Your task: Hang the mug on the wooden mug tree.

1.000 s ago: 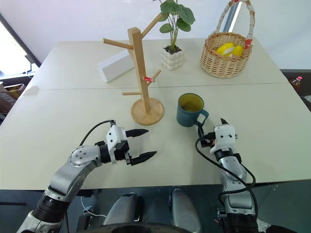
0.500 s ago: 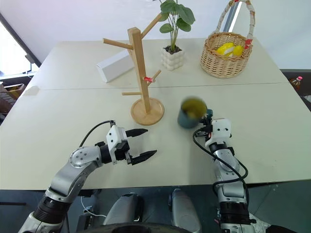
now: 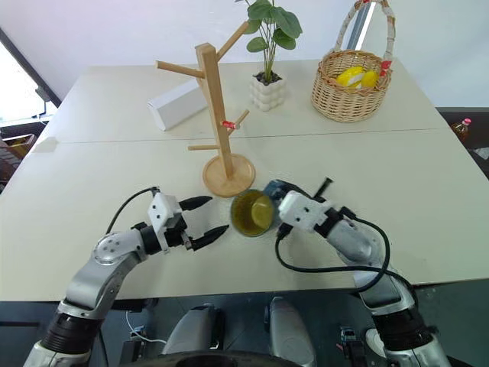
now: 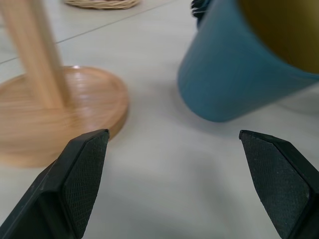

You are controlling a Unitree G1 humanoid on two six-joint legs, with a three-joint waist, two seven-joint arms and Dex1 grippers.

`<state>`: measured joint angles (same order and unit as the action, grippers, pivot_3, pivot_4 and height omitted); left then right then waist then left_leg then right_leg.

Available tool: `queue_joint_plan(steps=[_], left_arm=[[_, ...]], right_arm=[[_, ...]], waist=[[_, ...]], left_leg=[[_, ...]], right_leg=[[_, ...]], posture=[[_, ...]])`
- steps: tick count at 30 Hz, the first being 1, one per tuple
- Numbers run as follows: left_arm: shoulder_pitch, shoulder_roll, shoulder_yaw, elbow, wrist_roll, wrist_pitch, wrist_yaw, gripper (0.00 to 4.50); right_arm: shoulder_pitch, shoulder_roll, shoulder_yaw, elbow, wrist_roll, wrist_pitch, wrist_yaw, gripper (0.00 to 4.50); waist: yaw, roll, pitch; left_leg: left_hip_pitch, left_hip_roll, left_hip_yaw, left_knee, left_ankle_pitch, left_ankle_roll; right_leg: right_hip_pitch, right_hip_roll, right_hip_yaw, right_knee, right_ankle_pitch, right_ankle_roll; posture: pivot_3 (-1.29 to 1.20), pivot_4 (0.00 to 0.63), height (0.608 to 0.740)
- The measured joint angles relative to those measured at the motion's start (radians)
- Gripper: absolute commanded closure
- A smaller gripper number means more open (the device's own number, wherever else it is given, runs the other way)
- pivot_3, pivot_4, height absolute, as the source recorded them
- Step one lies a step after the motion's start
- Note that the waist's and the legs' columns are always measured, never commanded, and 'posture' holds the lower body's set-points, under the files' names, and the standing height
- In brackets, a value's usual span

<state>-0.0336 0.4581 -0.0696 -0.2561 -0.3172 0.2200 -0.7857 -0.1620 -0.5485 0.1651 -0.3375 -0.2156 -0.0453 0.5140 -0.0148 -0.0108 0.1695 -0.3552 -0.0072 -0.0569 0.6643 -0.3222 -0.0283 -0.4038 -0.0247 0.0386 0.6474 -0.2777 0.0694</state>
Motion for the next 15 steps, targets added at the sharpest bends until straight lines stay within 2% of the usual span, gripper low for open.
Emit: queue_joint_plan(steps=[10, 15], left_arm=[[-0.007, 0.052, 0.140, 0.004, -0.069, -0.009, -0.005, 0.00], [-0.021, 0.086, 0.187, -0.026, -0.139, 0.039, -0.018, 0.00]], right_arm=[[-0.292, -0.011, 0.017, -0.076, 0.003, 0.281, 0.132, 4.47], [-0.374, -0.010, 0.027, -0.079, 0.001, 0.366, 0.147, 4.47]], waist=[[0.002, -0.002, 0.001], [0.002, -0.002, 0.001]], left_leg=[[-0.002, -0.001, 0.000, 0.000, 0.000, 0.000], [-0.003, -0.001, -0.001, -0.001, 0.000, 0.000]], right_leg=[[-0.001, -0.003, -0.001, -0.002, 0.000, 0.000], [-0.002, -0.003, -0.001, -0.002, 0.000, 0.000]], posture=[[0.00, 0.150, 0.740], [0.00, 0.150, 0.740]])
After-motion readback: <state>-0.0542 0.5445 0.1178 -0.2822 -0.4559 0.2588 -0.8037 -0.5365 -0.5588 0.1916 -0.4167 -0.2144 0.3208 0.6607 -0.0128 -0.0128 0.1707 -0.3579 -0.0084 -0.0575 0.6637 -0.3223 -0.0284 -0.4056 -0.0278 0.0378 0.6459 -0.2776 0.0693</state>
